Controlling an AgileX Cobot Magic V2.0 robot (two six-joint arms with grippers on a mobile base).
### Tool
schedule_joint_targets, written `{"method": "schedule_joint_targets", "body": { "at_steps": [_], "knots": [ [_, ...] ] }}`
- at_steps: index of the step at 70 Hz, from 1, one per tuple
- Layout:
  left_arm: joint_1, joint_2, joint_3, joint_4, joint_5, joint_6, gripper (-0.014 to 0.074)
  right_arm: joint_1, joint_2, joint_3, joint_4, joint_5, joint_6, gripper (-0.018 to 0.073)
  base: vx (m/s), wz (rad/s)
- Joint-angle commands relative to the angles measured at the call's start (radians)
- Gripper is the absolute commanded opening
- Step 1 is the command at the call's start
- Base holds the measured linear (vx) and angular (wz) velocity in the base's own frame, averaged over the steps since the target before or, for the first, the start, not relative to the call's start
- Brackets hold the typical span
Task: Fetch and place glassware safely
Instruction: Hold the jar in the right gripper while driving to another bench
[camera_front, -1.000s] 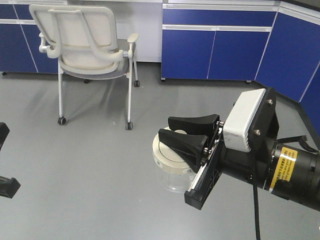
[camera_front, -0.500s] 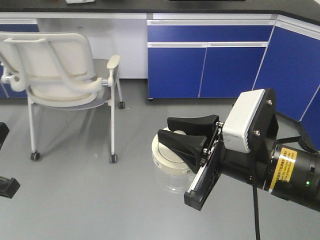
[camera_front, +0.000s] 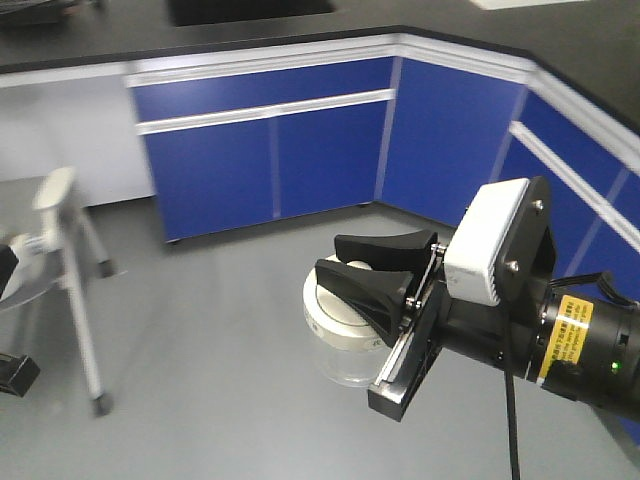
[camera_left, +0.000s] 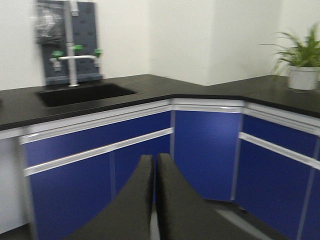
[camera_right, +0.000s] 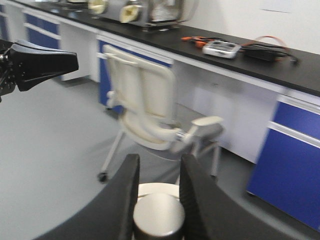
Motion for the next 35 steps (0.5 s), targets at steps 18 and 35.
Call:
{"method": "schedule_joint_targets", "body": {
  "at_steps": [18,35],
  "knots": [
    [0.000,-0.002,-0.025,-0.022,-0.069,-0.011,0.0001,0.000,-0.025,-0.033,0.044,-0.067,-0.004,0.0000,0.24,-0.87],
    [0.000,-0.002,-0.025,-0.022,-0.069,-0.011,0.0001,0.000,-0.025,-0.033,0.044,-0.067,-0.004,0.0000,0.23,-0.88]
  ]
}}
